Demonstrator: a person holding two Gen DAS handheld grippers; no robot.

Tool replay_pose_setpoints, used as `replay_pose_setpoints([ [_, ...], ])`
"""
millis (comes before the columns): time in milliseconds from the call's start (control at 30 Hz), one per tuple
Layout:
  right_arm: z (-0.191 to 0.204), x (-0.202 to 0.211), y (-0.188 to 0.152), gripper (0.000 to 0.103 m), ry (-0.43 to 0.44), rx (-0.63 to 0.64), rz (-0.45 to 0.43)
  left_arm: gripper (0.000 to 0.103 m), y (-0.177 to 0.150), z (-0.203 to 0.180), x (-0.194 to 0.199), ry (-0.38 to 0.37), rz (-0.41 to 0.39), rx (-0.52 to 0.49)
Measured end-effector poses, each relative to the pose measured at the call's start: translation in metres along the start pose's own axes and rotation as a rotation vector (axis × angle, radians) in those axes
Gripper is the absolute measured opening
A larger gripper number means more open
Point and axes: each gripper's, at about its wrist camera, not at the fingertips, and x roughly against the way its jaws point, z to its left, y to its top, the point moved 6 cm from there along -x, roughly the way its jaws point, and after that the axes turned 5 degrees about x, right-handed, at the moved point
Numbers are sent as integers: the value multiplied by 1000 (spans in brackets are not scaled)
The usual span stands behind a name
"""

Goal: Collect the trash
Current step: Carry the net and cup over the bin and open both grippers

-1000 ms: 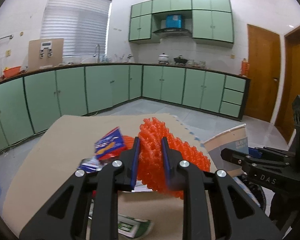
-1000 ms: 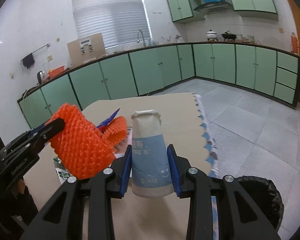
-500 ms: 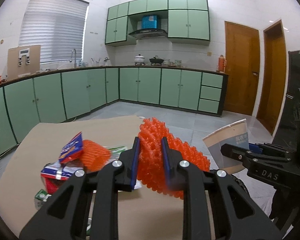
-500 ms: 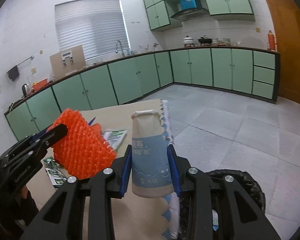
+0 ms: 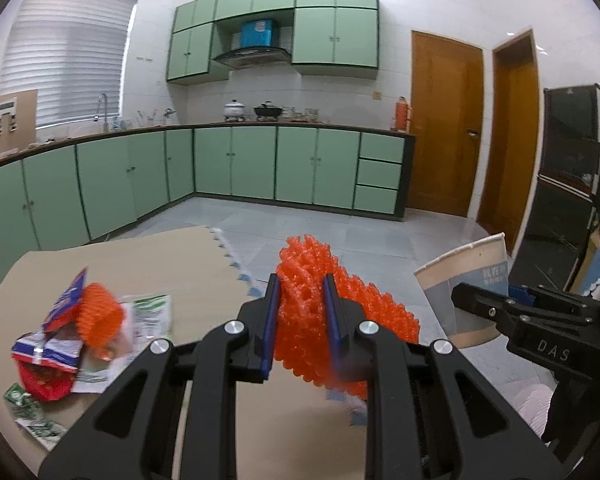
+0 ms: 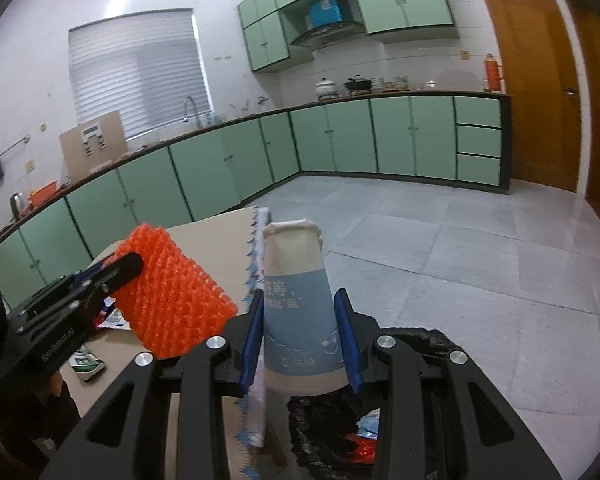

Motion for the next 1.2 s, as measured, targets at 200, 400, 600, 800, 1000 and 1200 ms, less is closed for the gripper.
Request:
replay_pose_setpoints([
  [200,-28,1,-7,34,-47,-21,9,20,-5,-25,-25,-27,21,-25],
  [400,-58,-8,-23,34,-82,-56,40,20,-9,-48,-53,-52,45,-40],
  [600,-79,-20,-36,35,-110,-96,74,21,-16,-64,-79,-64,77,-56],
  [800,-99,-29,-50,37,-128,-131,106,29,-27,-74,-100,-68,120,-93],
  [1000,-109,-34,-59,47,-162,-148,134,43,-31,-76,-112,-68,155,-92],
  [1200,-110,-27,-57,65,-189,-153,121,59,-24,-69,-106,-61,140,-73],
])
